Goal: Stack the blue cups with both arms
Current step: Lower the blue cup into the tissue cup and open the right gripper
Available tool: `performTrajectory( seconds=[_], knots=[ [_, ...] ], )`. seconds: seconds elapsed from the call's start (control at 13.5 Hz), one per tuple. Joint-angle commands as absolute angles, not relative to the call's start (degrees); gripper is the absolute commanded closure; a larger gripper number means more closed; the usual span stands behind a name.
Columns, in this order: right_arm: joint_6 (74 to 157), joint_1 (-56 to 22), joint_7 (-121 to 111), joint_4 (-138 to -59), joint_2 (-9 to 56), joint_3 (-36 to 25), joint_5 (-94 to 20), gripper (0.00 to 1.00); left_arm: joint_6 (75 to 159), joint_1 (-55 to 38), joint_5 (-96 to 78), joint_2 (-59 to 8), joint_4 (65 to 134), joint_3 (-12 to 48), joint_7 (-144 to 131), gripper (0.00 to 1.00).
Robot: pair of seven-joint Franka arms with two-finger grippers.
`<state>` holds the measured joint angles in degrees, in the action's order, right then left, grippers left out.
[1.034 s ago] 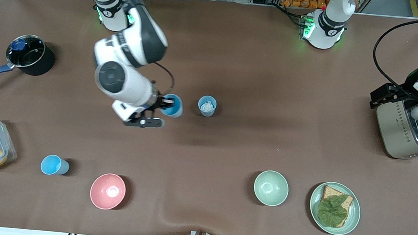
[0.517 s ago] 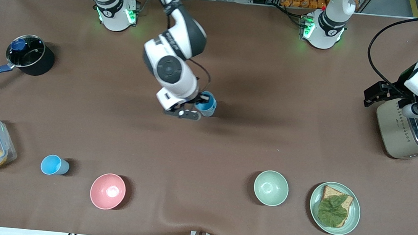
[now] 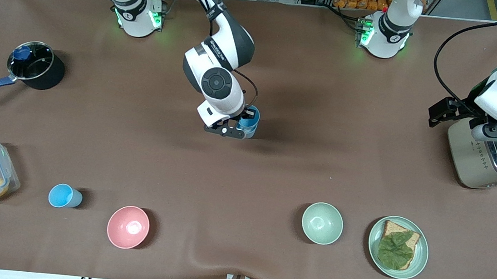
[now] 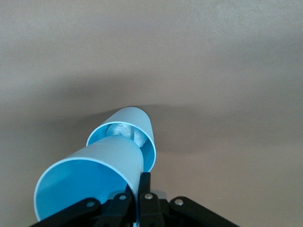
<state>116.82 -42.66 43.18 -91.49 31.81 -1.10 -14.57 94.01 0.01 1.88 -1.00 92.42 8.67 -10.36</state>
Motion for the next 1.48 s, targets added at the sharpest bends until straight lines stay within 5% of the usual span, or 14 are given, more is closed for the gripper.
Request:
performTrajectory(
  seconds=[0.0, 0.07, 0.44, 0.74, 1.11, 1.4],
  knots=[
    [116.28, -42.46, 43.86, -91.94, 31.2, -1.32, -14.59, 0.74, 93.34, 0.35, 1.76, -0.97, 92.11, 8.96, -10.11, 0.0],
    [116.28, -41.93, 44.9, -91.93, 31.11, -1.41, -14.94, 0.01, 93.25, 0.44, 1.67, -0.97, 92.11, 8.96, -9.67, 0.0],
    [110.33, -38.16, 38.1, -92.02, 27.08, -2.46, -9.35, 0.0, 93.25, 0.61, 1.76, -0.97, 92.11, 8.96, -9.58, 0.0],
    [103.71, -27.62, 21.14, -94.9, 21.29, -2.46, -6.33, 0.0, 93.25, 0.53, 1.76, -0.97, 92.11, 8.96, -9.84, 0.0],
    [103.54, -11.89, 5.04, -105.28, 10.22, -2.37, -6.42, 0.0, 93.25, 0.7, 1.76, -1.32, 92.11, 8.96, -9.58, 0.0],
    [102.75, -8.19, 0.81, -110.65, -1.38, -2.46, -6.33, 0.0, 93.34, 0.44, 1.76, -1.41, 92.11, 8.96, -9.67, 0.0]
  ],
)
